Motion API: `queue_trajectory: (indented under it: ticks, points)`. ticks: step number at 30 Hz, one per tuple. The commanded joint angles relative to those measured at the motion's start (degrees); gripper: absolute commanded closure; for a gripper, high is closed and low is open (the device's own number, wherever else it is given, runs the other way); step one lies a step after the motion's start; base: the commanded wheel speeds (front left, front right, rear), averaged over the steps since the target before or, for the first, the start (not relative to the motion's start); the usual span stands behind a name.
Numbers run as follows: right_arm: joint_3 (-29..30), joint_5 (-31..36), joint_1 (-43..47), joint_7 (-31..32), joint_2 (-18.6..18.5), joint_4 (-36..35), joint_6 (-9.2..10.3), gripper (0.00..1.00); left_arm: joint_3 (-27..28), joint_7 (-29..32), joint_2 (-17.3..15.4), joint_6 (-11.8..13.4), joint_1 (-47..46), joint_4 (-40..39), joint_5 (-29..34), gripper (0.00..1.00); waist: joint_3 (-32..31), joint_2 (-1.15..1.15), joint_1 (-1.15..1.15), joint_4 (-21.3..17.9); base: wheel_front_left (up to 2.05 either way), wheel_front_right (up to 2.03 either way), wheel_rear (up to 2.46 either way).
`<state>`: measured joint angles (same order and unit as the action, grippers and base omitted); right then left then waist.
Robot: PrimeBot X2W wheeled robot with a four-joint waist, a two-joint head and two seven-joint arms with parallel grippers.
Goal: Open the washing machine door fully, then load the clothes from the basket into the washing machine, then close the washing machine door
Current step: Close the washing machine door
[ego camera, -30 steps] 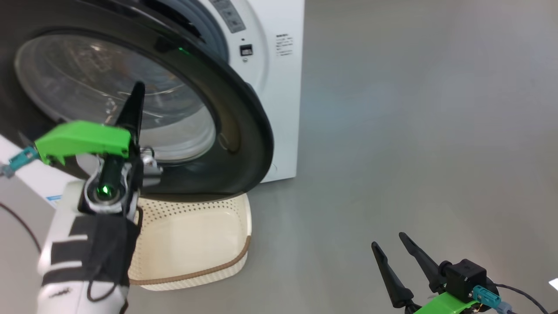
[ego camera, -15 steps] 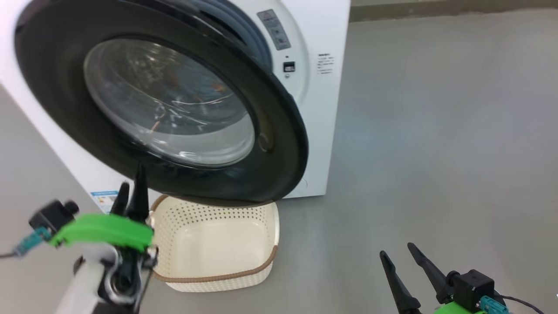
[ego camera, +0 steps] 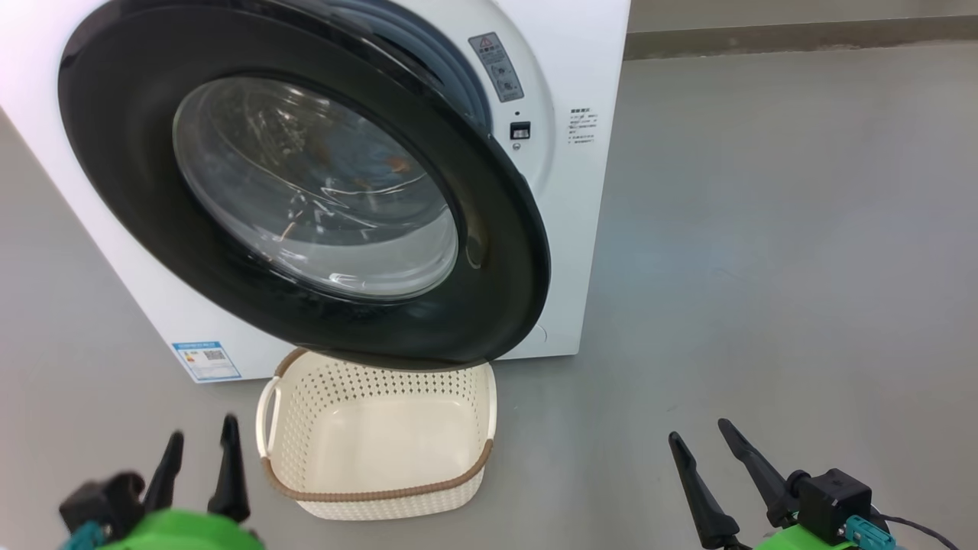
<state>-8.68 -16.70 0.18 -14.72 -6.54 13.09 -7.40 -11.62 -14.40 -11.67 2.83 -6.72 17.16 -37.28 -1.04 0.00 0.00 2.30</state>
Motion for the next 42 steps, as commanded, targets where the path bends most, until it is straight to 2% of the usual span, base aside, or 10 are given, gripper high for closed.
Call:
queue_trajectory:
  ticks: [1,9,18,31,42]
  points:
    - [-1.18,0.57,-0.34,-0.28,0.12,-1.60,-0.09,0.00,3.25,-0.59,-0.92,0.44,0.56,-2.56,2.28,0.00,-0.10,0.00,0.00,-0.32,0.00,0.00,0.00]
    - [-0.70,0.95,0.26,-0.28,0.33,-1.60,-0.09,0.00,9.09,-0.59,2.87,0.77,10.64,-8.18,13.23,0.00,-0.83,0.00,0.00,-1.51,0.00,0.00,0.00]
    - [0.34,1.25,1.15,-0.28,0.32,-1.96,-0.09,0.00,12.39,-0.60,6.64,-2.87,14.90,-8.72,19.61,0.00,-1.15,0.00,0.00,-1.68,0.00,0.00,0.00]
    - [0.46,1.60,1.01,-0.28,0.18,-1.92,-0.09,0.00,16.02,-0.60,8.50,-5.38,14.55,-8.70,22.48,0.00,-1.19,0.00,0.00,-1.66,0.00,0.00,0.00]
    - [0.50,1.85,1.03,-0.28,0.09,-1.83,-0.09,0.00,17.05,-0.60,8.77,-6.28,14.53,-8.59,22.83,0.00,-1.15,0.00,0.00,-1.94,0.00,0.00,0.00]
